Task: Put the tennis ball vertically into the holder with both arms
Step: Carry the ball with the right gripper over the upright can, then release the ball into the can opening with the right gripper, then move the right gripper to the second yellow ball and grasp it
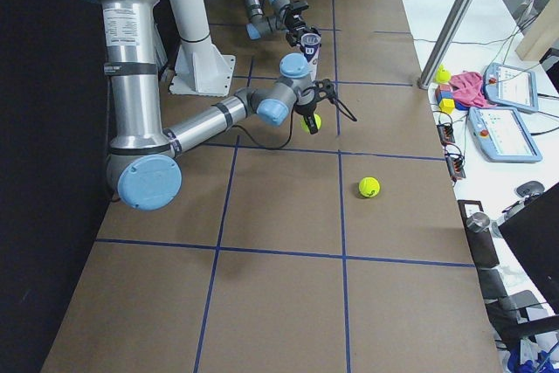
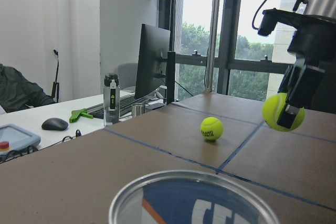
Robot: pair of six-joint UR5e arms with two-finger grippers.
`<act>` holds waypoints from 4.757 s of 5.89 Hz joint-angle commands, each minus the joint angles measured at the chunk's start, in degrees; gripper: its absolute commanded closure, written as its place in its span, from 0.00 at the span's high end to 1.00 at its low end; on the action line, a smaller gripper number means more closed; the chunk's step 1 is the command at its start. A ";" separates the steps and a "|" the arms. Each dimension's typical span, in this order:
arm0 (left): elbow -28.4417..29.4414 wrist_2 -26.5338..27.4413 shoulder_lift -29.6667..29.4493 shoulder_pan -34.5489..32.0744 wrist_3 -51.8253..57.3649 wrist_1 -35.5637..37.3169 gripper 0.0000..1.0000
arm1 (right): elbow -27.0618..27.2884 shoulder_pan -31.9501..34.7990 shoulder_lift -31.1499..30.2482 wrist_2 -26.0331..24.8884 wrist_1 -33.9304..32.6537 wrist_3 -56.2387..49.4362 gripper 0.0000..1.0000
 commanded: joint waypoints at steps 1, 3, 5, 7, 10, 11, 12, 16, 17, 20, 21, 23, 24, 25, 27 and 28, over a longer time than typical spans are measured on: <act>0.00 0.00 -0.09 0.14 0.00 0.00 0.87 | 0.76 -2.61 13.52 -0.12 -13.33 8.46 0.35; 0.00 0.00 -0.09 0.49 0.00 0.00 0.87 | -11.47 -6.56 29.47 -4.14 -14.48 18.39 0.35; 0.00 0.00 -0.09 0.76 0.00 0.00 0.87 | -17.69 -9.29 36.57 -7.13 -17.20 22.82 0.37; 0.00 0.09 -0.18 0.94 0.00 0.09 0.87 | -17.61 -12.29 35.98 -10.40 -17.92 23.18 0.46; 0.00 0.09 -0.18 0.85 0.09 0.09 0.87 | -17.70 -16.25 35.71 -14.71 -18.70 25.02 0.62; 0.00 0.09 -0.18 0.94 0.09 0.09 0.87 | -17.52 -16.25 35.36 -14.71 -18.88 25.03 0.67; 0.00 0.61 -0.18 0.85 0.09 0.09 0.87 | -17.35 -16.25 35.01 -14.71 -18.88 24.94 0.70; 0.00 0.79 -0.18 0.85 0.09 0.00 0.87 | -15.78 -16.17 35.09 -14.19 -19.41 24.33 0.99; 0.00 0.79 -0.18 0.85 0.00 0.00 0.87 | -13.50 -15.73 35.09 -13.93 -21.93 23.10 0.99; 0.00 0.79 -0.18 0.85 0.00 0.00 0.87 | -9.70 -1.46 27.74 -2.36 -22.67 5.85 0.99; 0.00 0.79 -0.10 0.85 0.00 -0.09 0.87 | -9.79 3.56 24.23 -0.23 -22.49 -3.10 0.99; -0.09 0.88 -0.09 0.94 0.00 -0.61 0.88 | -11.88 13.41 13.78 2.14 -17.76 -21.48 0.99; -0.09 0.88 0.08 0.85 0.00 -0.62 0.88 | -16.51 16.93 11.30 4.16 -12.61 -27.91 0.99; -0.09 0.88 0.08 0.94 0.00 -0.62 0.88 | -24.30 18.88 8.93 4.88 -2.03 -31.45 0.99; -0.09 0.88 0.08 0.94 0.00 -0.62 0.88 | -42.57 20.48 6.28 6.38 22.05 -34.38 0.99; -0.09 0.88 0.08 0.94 0.00 -0.53 0.88 | -48.05 20.31 4.18 6.29 30.77 -34.39 0.99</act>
